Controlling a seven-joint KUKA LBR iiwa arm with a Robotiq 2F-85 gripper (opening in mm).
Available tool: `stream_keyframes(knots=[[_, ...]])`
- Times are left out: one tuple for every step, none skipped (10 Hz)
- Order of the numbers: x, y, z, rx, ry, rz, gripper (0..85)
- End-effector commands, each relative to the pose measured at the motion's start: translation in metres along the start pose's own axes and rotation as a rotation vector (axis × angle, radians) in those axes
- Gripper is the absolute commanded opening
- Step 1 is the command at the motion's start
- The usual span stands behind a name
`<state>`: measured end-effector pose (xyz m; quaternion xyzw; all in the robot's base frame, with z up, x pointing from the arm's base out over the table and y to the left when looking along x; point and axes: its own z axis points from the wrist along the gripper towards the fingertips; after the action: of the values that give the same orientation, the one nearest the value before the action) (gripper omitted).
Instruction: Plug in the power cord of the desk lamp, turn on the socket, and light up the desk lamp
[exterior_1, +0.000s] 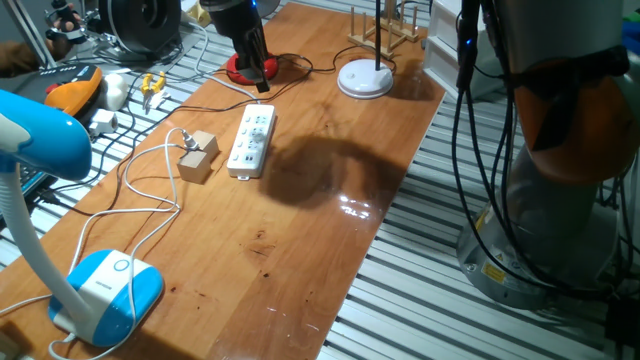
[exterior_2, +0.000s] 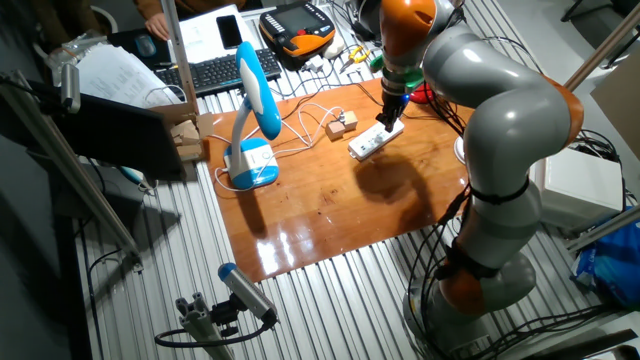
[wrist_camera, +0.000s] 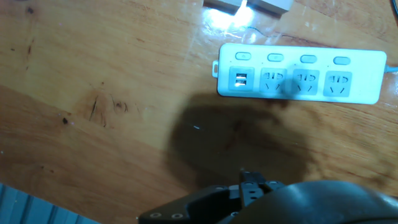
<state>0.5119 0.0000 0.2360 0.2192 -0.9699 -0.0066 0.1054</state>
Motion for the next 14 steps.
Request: stream_keyframes(knots=[[0.0001, 0.0001, 0.0003, -0.004, 0.006, -0.001, 0.0], [0.0001, 0.0001, 0.0003, -0.003, 0.006, 0.000, 0.0], [0.0001, 0.0001, 0.0003, -0.004, 0.008, 0.000, 0.0], [0.0001, 0.0001, 0.0003, -0.007, 0.006, 0.020, 0.0], [0.0001, 0.0001, 0.0003, -0.014, -0.040, 0.088, 0.0], [0.0001, 0.0001, 0.0003, 0.004, -0.021, 0.109, 0.0], [0.0001, 0.0001, 0.0003, -0.040, 0.011, 0.100, 0.0], [0.0001, 0.0001, 0.0003, -0.104, 0.041, 0.088, 0.0], [0.0001, 0.0001, 0.0003, -0.122, 0.029, 0.090, 0.0], [0.0001, 0.0001, 0.0003, -0.107, 0.005, 0.088, 0.0], [0.0001, 0.0001, 0.0003, -0.019, -0.098, 0.113, 0.0], [0.0001, 0.0001, 0.0003, -0.104, -0.065, 0.112, 0.0], [0.0001, 0.0001, 0.0003, -0.085, -0.050, 0.116, 0.0], [-0.0093, 0.0081, -0.0006, -0.082, -0.062, 0.132, 0.0]])
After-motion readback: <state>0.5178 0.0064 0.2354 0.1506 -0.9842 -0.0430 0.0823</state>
